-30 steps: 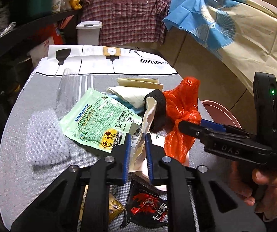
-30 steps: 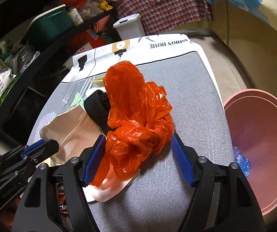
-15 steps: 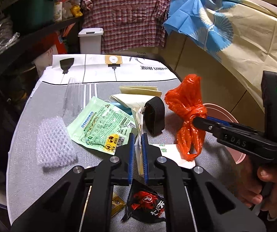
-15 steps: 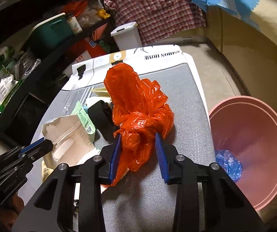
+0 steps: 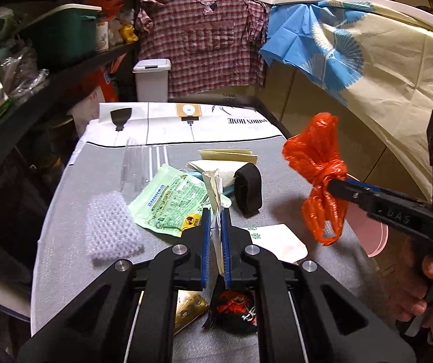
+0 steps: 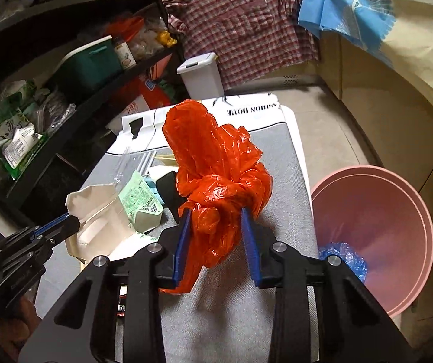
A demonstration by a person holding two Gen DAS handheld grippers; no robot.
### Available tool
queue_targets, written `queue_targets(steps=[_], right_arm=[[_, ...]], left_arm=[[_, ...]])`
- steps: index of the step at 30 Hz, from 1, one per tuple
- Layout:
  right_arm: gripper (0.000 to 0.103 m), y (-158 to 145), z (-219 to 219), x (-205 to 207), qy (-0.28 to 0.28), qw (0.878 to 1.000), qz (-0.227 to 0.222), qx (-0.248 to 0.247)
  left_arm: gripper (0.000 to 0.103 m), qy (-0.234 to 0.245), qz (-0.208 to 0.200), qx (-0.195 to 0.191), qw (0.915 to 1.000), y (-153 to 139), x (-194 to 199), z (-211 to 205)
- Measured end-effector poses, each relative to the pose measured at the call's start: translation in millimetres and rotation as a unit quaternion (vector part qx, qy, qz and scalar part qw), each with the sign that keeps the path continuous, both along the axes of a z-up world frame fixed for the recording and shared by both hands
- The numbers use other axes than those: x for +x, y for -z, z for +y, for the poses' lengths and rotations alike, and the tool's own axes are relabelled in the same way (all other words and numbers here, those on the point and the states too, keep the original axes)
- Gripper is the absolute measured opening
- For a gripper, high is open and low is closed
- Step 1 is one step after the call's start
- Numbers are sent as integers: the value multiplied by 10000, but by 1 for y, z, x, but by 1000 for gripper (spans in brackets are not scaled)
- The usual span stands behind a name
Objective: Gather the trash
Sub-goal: 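Carry the white paper and orange bag over the pink bin with both grippers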
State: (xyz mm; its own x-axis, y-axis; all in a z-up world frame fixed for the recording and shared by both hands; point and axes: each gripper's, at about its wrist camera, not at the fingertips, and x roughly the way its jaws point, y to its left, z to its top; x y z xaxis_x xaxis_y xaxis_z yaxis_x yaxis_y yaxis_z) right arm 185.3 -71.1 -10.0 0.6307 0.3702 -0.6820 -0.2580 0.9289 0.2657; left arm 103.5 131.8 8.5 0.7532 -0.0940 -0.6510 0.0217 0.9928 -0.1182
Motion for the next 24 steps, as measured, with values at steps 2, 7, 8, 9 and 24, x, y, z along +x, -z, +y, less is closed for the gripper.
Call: queue_targets(steps=[2, 7, 8, 9, 24], right_arm=[[33, -4, -1, -3, 9, 10000, -26, -6], [33, -16, -6, -17, -21, 10000, -49, -63], [33, -18, -7, -19, -32, 9999, -57, -81], [33, -22, -8, -22, -53, 9999, -76, -110], [33, -76, -46, -54, -28, 9989, -216, -421]], left_arm=[[7, -44, -33, 26, 10000, -3, -4, 1], [7, -142, -122, 40, 9998, -10, -13, 3], [7, -159, -150, 47, 9998, -13, -15, 3], [7, -172, -171, 46, 9997, -14, -17, 3], [7, -163, -493, 15, 9987, -38, -36, -10]])
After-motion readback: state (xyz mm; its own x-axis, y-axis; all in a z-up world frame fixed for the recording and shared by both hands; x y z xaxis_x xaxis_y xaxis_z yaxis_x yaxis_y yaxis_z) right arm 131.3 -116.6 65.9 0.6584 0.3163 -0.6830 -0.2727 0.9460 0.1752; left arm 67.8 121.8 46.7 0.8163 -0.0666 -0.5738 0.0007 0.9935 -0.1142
